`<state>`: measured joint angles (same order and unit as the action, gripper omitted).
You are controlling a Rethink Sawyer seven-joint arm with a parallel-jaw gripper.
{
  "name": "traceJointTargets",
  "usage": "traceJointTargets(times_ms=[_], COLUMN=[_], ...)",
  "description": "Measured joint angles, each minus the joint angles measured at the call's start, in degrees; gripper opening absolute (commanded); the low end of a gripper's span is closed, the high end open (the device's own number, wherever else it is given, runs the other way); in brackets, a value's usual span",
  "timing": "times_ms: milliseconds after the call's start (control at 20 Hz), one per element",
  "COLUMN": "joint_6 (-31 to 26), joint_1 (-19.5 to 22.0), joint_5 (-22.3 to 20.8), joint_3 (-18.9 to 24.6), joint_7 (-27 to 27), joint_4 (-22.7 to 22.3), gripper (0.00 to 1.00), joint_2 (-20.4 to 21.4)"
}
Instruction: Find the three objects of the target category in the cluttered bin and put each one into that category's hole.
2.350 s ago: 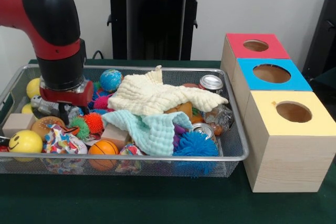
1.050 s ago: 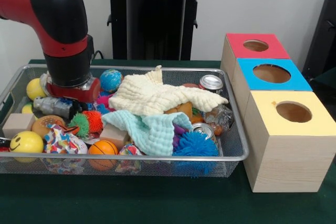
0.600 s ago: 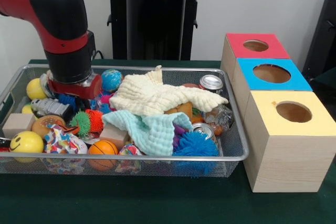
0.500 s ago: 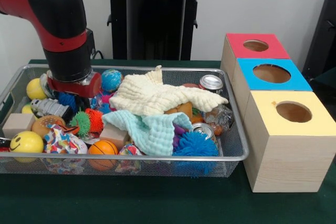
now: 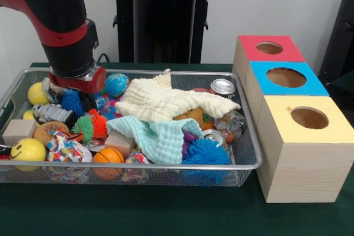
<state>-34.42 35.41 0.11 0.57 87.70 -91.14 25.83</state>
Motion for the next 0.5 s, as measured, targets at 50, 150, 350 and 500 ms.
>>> traceJointTargets(times_ms=[50,150,350,500], joint_6=[-0.19,-1.02,-1.81,-2.23], joint_1=[-0.1,-0.67,-2.09,-2.97], joint_5=[0.09,0.67,2.27,3.33], joint_3=[-0.08,-0.45,-1.31,-1.68], joint_7=[0.0,0.0,0.0,0.0], joint_4=[-0.01,-0.02,-0.02,-0.03], gripper=[0.0,0.0,0.0,0.0], joint_2=[0.14,0.86,1.78,2.28])
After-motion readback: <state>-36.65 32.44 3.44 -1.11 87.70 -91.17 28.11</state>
